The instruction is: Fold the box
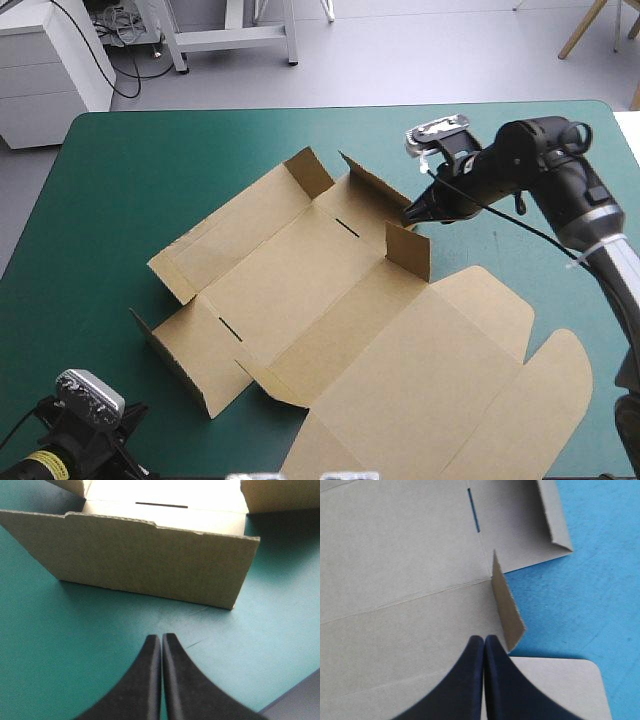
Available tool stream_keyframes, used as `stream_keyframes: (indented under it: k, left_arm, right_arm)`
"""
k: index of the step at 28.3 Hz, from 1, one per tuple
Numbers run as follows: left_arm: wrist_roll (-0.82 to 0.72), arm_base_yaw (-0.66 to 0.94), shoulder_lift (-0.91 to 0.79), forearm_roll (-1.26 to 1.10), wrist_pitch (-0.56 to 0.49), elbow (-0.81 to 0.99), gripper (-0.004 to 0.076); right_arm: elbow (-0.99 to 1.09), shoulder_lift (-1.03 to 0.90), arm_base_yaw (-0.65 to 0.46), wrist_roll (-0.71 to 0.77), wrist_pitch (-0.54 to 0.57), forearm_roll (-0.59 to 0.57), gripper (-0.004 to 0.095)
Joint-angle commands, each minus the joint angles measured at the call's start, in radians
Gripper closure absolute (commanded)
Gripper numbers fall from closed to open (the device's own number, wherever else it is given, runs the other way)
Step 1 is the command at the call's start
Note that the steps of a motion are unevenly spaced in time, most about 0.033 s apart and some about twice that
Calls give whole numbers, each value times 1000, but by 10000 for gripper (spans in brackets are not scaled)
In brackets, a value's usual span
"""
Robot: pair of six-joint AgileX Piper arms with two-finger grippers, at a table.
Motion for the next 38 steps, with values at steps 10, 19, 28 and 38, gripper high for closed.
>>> stream_keyframes:
  k: [10, 19, 28, 38]
  left_arm:
    - [-15, -2, 12, 0, -52, -22, 734]
    - [-15, -2, 12, 0, -52, -22, 734]
    - [-15, -2, 12, 0, -52, -22, 734]
    - [-15, -2, 12, 0, -52, -22, 734]
  right_arm:
    - [148, -165, -50, -8, -20, -43, 927]
    - [148, -165, -50, -65, -20, -40, 862]
    - [148, -165, -50, -69, -20, -43, 348]
    - [148, -163, -50, -80, -75, -36, 362]
